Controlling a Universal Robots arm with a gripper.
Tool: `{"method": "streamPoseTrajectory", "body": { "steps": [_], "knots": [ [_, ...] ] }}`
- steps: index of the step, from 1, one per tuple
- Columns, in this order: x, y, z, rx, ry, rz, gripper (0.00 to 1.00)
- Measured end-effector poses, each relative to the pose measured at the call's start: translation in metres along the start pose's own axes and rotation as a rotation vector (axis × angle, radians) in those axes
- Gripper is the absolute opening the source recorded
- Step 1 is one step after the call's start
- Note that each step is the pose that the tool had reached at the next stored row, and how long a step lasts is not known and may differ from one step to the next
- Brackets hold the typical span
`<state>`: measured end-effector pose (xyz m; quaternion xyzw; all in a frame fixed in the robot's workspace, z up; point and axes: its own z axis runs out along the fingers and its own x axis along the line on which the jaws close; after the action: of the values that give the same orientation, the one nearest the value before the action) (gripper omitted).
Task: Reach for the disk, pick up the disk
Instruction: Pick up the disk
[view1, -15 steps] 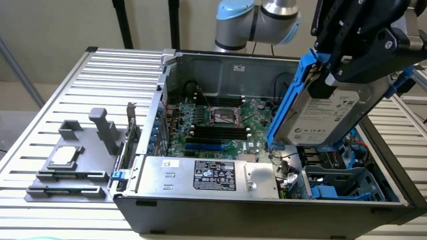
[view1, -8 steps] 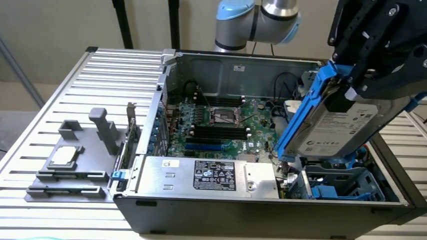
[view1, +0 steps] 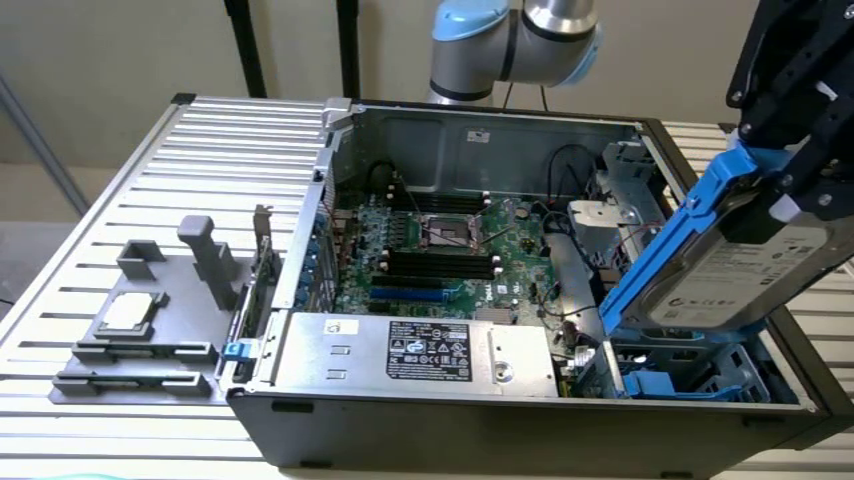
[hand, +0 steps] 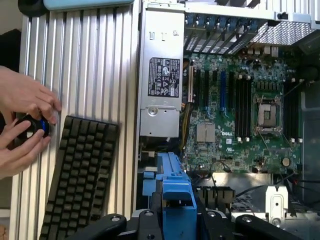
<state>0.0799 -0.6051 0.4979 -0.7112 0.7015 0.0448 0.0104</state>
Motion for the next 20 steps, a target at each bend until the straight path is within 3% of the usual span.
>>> {"method": "streamPoseTrajectory", "body": {
  "steps": [6,20],
  "knots": [
    [0.001,-0.0257,-0.001,0.0,0.0002,0.0,0.33],
    [-0.013,-0.0326,0.0042,0.0002,0.0001,0.0,0.33]
  ]
}}
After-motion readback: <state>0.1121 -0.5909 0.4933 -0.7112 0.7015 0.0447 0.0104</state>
